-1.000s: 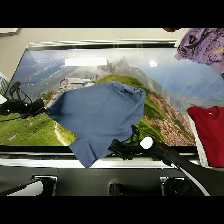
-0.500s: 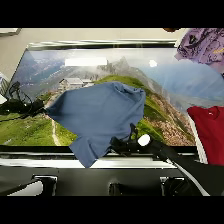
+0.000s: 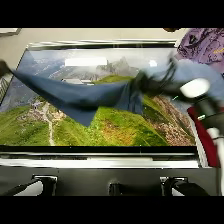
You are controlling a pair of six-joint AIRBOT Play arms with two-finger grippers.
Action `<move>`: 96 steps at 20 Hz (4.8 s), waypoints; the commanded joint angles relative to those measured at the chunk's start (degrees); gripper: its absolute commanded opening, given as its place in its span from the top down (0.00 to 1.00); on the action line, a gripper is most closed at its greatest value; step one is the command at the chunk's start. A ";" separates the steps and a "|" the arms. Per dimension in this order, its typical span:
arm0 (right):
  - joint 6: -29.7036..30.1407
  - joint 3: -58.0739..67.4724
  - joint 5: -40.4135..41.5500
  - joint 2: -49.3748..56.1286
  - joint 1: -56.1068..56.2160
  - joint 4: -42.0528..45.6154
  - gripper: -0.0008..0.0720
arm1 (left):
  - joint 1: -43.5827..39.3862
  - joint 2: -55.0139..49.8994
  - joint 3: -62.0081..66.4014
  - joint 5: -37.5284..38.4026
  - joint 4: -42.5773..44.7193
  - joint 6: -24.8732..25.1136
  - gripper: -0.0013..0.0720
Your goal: Fold the clothes and pants, and hang the long-sleeved shirts on hangers.
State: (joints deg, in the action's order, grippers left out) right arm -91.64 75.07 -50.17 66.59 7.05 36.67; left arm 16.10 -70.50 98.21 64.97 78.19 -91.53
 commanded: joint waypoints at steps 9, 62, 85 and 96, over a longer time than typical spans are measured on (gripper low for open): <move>-5.75 33.24 -10.40 -22.10 -10.88 17.27 0.94 | 0.00 26.56 15.87 6.75 12.52 -3.56 0.96; 29.35 -29.20 -25.46 17.77 -26.03 13.07 0.39 | 13.11 2.69 -33.79 15.15 7.91 -4.52 0.25; 32.52 -33.18 -20.37 20.79 -26.03 3.76 0.94 | 23.76 2.75 -43.91 17.29 -8.11 6.27 0.25; 31.87 -33.18 -19.74 18.99 -26.03 2.32 0.94 | 30.23 1.73 -65.37 9.53 -19.39 23.06 0.25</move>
State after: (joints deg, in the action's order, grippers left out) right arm -59.57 41.89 -69.63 85.69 -18.98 39.57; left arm 45.84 -68.20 36.40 76.79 63.26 -73.36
